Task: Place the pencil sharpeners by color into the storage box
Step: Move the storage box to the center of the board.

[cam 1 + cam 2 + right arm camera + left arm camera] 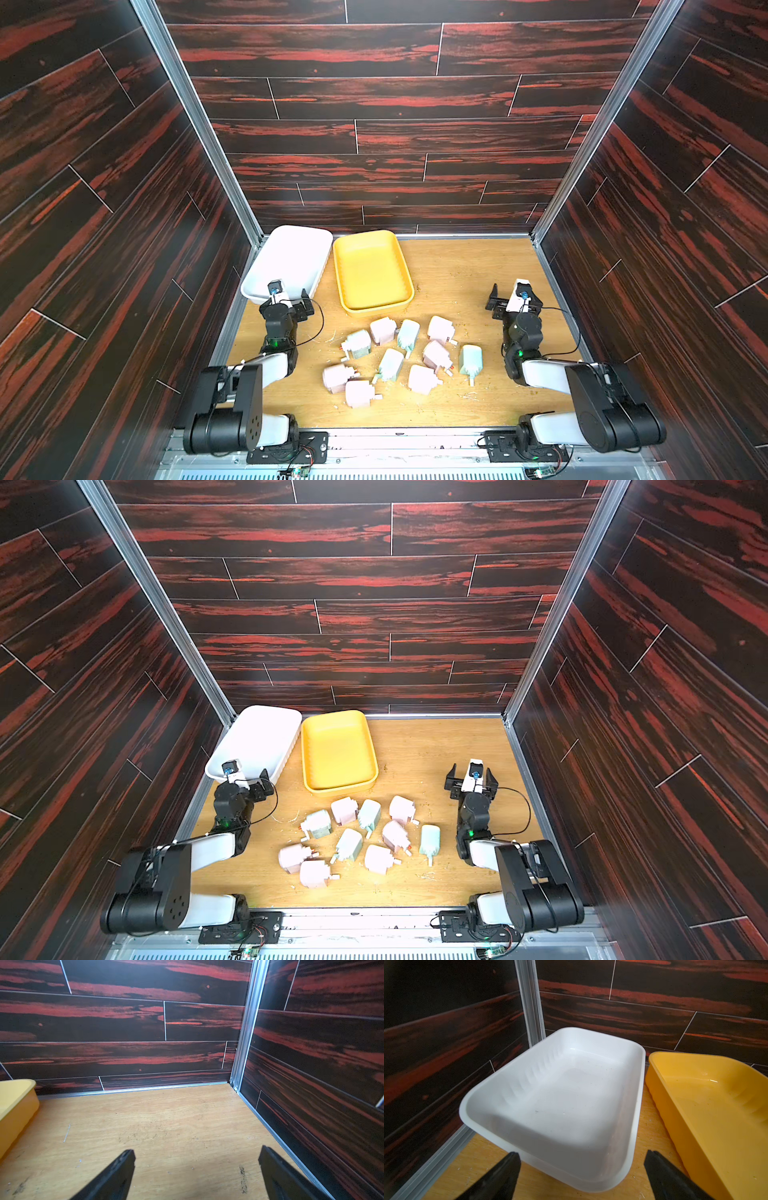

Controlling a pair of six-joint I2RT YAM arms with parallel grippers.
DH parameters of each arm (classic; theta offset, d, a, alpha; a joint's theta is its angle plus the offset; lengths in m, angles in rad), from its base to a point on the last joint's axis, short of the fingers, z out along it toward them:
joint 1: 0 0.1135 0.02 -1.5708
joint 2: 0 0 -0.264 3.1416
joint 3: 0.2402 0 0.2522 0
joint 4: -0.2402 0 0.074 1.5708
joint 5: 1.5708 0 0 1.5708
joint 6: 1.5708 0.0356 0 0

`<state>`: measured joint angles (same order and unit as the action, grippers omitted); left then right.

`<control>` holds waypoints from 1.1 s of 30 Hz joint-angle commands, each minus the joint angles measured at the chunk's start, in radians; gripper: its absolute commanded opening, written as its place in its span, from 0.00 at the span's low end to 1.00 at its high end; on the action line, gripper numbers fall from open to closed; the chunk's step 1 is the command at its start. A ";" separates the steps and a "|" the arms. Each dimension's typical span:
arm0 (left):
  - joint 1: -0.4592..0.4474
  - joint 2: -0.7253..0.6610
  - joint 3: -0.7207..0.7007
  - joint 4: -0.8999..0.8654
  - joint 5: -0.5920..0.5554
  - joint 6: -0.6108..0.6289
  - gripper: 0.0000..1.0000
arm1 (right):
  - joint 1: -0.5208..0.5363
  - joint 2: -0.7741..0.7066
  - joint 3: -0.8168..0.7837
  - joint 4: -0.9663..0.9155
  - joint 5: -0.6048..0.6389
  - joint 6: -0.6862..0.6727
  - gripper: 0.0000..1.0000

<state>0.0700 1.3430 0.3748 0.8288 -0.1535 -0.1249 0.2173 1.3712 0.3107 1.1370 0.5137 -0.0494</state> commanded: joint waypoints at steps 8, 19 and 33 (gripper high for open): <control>-0.044 -0.259 0.200 -0.569 -0.118 -0.281 1.00 | 0.099 -0.075 0.286 -0.592 -0.214 0.282 0.98; -0.116 -0.017 0.521 -1.034 0.046 -0.433 1.00 | 0.137 0.112 0.539 -0.893 -0.581 0.396 0.97; -0.140 0.110 0.611 -1.100 0.075 -0.390 1.00 | 0.396 0.492 0.910 -1.048 -0.256 0.482 0.87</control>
<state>-0.0628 1.4471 0.9623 -0.2340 -0.0910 -0.5358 0.5861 1.8297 1.1862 0.1486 0.1482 0.3637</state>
